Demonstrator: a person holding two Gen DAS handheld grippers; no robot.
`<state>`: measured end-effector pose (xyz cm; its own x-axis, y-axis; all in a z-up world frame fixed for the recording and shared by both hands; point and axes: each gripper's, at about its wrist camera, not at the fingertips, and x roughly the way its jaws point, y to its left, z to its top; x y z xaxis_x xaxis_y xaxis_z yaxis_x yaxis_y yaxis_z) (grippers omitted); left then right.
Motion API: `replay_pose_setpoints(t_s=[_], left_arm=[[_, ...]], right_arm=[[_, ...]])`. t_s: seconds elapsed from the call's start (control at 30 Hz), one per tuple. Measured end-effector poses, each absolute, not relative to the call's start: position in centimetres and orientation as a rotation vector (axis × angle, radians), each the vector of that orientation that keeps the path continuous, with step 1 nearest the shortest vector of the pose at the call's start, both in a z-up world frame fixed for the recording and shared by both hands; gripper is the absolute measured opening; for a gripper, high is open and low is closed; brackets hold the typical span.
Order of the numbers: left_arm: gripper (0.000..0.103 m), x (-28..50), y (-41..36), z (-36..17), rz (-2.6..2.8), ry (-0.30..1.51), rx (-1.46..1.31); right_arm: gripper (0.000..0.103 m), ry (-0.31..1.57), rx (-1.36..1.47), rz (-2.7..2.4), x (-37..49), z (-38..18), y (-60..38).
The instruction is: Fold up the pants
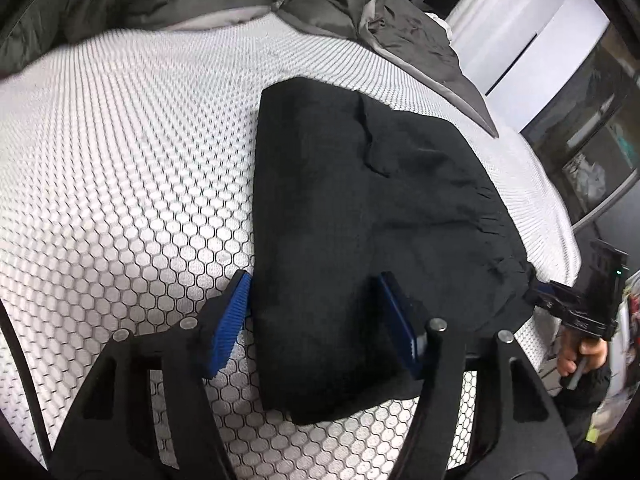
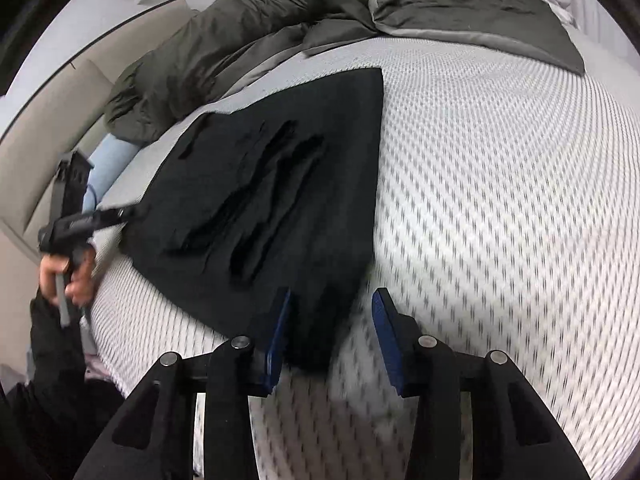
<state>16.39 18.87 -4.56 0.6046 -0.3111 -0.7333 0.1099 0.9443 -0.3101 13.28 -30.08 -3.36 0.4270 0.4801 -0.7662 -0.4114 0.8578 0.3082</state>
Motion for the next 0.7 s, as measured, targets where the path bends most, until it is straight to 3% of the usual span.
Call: replay_pose_setpoints(t_s=[0.17, 0.2, 0.23, 0.3, 0.5, 0.6, 0.67, 0.7], left_arm=[[0.061, 15.2, 16.6, -2.1, -0.202, 0.835, -0.197], [0.061, 15.1, 16.2, -1.8, -0.195, 0.831, -0.183], [0.061, 15.1, 15.7, -1.7, -0.188, 0.832, -0.168], [0.061, 14.9, 15.4, -1.8, -0.177, 0.841, -0.157], [0.061, 15.7, 16.9, -2.7, -0.147, 0.857, -0.191], [0.061, 15.7, 17.3, -3.2, -0.145, 0.867, -0.188], [0.061, 15.7, 17.4, -3.5, -0.158, 0.870, -0.191], [0.061, 15.6, 17.4, -3.7, -0.162, 0.870, -0.192]], right_arm=[[0.042, 0.947, 0.234, 0.590, 12.6, -3.6, -31.7], [0.036, 0.954, 0.263, 0.588, 12.9, -3.8, -31.8], [0.018, 0.978, 0.278, 0.571, 13.3, -4.1, -31.8], [0.006, 1.000, 0.284, 0.585, 13.3, -4.1, -31.6], [0.003, 0.994, 0.249, 0.652, 9.7, -2.9, -30.9], [0.010, 1.019, 0.188, 0.645, 9.4, -3.4, -30.2], [0.029, 0.963, 0.218, 0.633, 9.4, -2.1, -31.2], [0.050, 0.934, 0.246, 0.624, 9.8, -1.5, -31.6]])
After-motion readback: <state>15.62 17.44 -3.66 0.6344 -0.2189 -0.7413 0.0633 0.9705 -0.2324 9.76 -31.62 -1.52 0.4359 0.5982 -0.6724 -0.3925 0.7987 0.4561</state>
